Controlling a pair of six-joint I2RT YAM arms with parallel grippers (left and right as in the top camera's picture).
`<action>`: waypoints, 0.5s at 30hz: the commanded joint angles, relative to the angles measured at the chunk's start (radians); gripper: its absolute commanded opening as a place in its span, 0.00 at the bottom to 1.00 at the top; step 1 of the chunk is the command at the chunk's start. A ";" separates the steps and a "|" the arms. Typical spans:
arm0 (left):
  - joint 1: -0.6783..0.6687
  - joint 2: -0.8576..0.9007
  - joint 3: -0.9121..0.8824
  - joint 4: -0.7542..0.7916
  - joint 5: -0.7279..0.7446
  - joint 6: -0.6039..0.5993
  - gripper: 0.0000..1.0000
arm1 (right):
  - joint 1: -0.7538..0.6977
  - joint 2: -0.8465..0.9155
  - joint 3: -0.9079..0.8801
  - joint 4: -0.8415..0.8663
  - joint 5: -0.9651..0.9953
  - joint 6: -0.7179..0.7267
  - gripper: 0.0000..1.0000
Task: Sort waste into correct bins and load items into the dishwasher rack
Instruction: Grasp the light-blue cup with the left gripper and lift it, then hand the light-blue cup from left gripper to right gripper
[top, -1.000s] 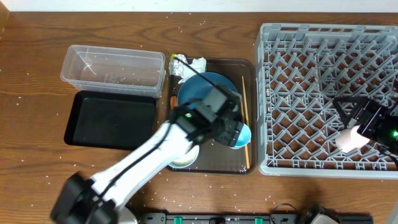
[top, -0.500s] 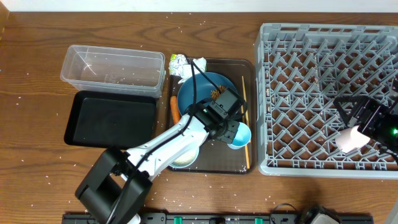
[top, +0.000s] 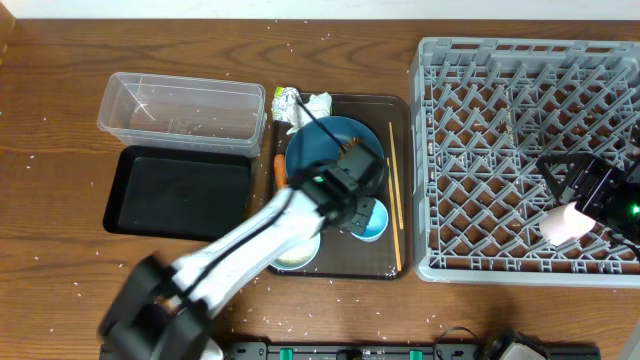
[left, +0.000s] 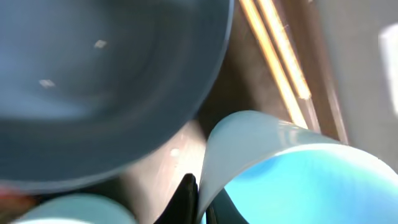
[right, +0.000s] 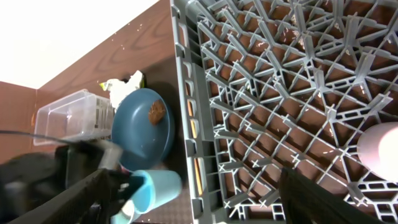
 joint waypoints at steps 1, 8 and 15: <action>0.057 -0.190 0.038 -0.040 0.009 0.002 0.06 | 0.037 0.001 0.005 -0.003 -0.011 -0.032 0.80; 0.329 -0.444 0.038 -0.069 0.418 0.002 0.06 | 0.272 0.001 0.005 -0.003 -0.149 -0.144 0.80; 0.562 -0.471 0.038 -0.069 1.045 0.047 0.06 | 0.575 0.001 0.005 0.093 -0.430 -0.292 0.80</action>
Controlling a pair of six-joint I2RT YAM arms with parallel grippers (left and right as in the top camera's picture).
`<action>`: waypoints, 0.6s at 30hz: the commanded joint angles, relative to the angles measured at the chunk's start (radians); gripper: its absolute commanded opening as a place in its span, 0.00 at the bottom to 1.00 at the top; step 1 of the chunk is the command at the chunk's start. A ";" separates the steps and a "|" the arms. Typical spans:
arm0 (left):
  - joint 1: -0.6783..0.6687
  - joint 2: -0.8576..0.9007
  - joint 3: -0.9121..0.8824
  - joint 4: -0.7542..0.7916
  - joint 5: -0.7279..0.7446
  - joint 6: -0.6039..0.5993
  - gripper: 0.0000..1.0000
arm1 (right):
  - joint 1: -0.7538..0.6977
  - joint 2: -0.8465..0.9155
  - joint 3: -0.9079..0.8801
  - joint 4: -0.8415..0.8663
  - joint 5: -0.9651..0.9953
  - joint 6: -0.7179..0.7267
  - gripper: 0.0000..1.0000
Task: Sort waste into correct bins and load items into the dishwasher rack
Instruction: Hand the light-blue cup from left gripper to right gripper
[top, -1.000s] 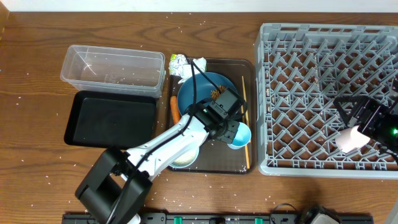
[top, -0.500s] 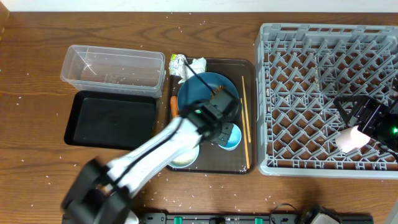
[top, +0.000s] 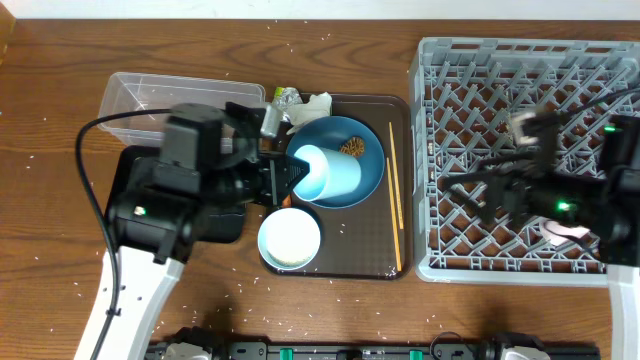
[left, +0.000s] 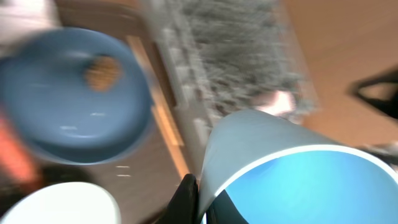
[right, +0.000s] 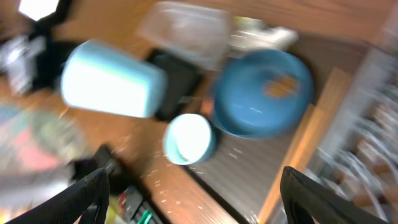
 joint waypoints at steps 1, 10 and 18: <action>0.058 0.013 0.013 0.003 0.451 0.052 0.06 | 0.120 0.000 0.005 0.054 -0.208 -0.103 0.80; 0.064 0.045 0.013 0.062 0.754 0.066 0.06 | 0.402 0.002 0.005 0.238 -0.139 -0.102 0.80; 0.063 0.045 0.013 0.086 0.779 0.054 0.06 | 0.507 0.015 0.005 0.297 -0.147 -0.102 0.79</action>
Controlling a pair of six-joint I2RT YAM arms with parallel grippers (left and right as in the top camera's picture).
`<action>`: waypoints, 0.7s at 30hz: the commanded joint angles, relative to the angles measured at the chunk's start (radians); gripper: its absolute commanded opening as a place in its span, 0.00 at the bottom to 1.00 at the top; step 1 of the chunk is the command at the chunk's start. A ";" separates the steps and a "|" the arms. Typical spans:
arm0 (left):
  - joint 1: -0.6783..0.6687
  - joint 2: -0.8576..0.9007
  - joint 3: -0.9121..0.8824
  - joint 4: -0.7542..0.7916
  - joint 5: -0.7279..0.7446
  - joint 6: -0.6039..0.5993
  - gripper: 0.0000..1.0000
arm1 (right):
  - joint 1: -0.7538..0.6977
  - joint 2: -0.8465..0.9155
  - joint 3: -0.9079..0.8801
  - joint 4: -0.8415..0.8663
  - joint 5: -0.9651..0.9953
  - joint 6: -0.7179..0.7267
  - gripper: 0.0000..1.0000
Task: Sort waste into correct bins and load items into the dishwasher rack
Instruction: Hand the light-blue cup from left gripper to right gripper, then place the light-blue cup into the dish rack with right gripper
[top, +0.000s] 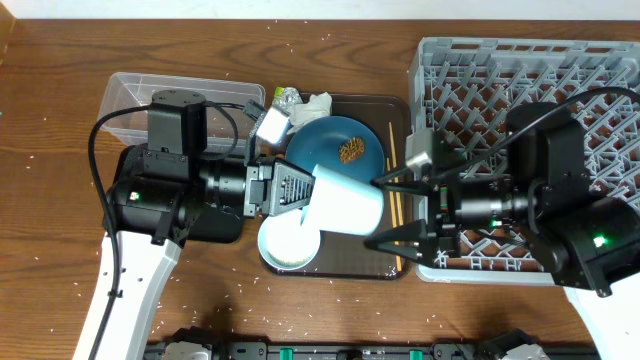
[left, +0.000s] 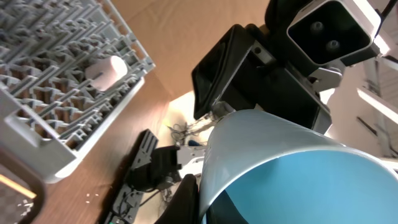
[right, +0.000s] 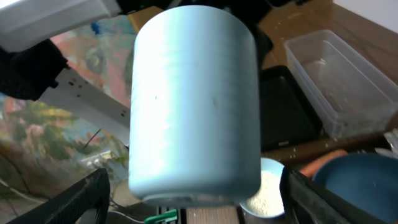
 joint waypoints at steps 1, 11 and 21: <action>0.003 0.001 0.013 0.003 0.057 0.009 0.06 | 0.054 0.016 0.005 0.032 -0.011 -0.015 0.78; 0.003 0.001 0.013 0.006 0.038 0.017 0.06 | 0.113 0.042 0.005 0.087 0.115 0.052 0.51; 0.003 0.001 0.013 -0.005 -0.330 0.016 0.95 | 0.004 -0.037 0.005 0.011 0.462 0.322 0.46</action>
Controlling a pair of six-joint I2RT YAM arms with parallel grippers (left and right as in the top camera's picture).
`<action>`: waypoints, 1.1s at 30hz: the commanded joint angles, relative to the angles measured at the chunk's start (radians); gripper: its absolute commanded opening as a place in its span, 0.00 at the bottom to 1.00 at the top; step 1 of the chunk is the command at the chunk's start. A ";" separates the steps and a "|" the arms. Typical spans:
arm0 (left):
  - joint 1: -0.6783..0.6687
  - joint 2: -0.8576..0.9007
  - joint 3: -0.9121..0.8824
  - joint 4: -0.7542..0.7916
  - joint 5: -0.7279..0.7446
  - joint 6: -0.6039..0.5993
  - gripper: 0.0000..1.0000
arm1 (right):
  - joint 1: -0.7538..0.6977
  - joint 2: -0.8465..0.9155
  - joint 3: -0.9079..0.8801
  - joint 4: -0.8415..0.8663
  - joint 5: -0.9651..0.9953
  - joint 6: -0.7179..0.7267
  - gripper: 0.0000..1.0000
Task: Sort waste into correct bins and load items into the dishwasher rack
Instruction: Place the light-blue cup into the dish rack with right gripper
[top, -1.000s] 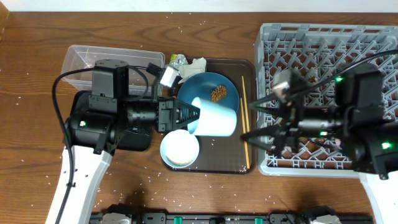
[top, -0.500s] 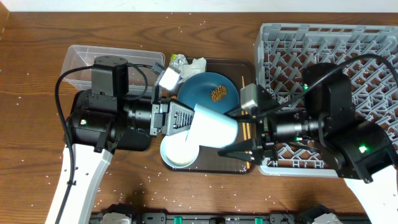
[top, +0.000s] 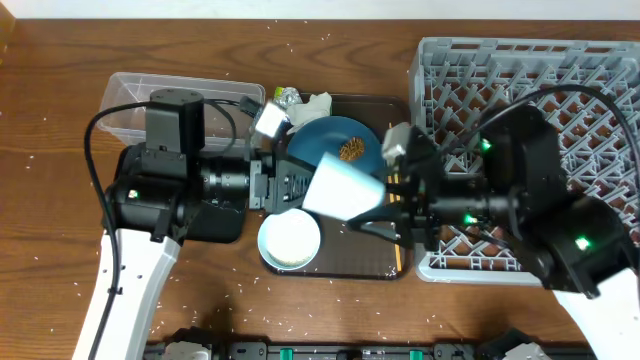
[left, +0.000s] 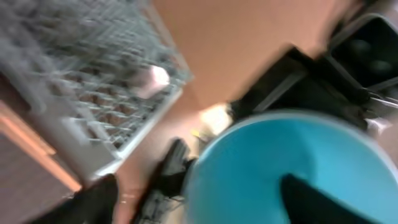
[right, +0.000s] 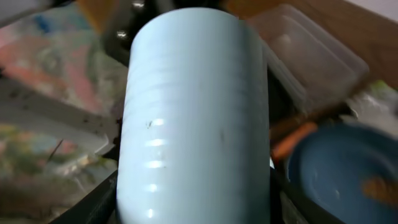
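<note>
A light blue cup (top: 340, 190) hangs on its side over the brown tray (top: 385, 268), between both arms. My right gripper (top: 385, 215) is shut on the cup (right: 193, 124), with a finger against each side of its wall. My left gripper (top: 290, 187) stands open at the cup's mouth. In the blurred left wrist view its dark fingers (left: 93, 199) are spread wide on either side of the cup's blue inside (left: 280, 168). The grey dishwasher rack (top: 540, 90) is on the right.
On the tray lie a blue plate (top: 345, 140) with food scraps, a white bowl (top: 290, 238) and chopsticks (top: 391, 160). Crumpled waste (top: 300, 100) sits at the tray's back. A clear bin (top: 180, 105) and a black bin (top: 215, 225) stand left. A pink cup (left: 152, 76) lies in the rack.
My right gripper, open in front of the cup's base, has shut on the cup's sides. My left gripper, shut on the cup's rim, now stands open.
My left gripper was shut on the blue cup's rim on the tray while my right gripper was over the rack by the pink cup. Then the left held the cup above the plate. Later the right, open, faced the cup's base. Now the right holds it.
</note>
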 joint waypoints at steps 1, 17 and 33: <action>-0.008 -0.006 0.013 -0.008 -0.161 0.008 1.00 | -0.098 -0.047 0.006 -0.047 0.204 0.150 0.47; -0.008 -0.006 0.013 -0.168 -0.326 0.008 0.98 | -0.695 -0.028 0.005 -0.396 0.705 0.274 0.56; -0.008 -0.006 0.013 -0.201 -0.326 0.008 0.98 | -0.778 0.286 0.005 -0.509 0.676 0.251 0.55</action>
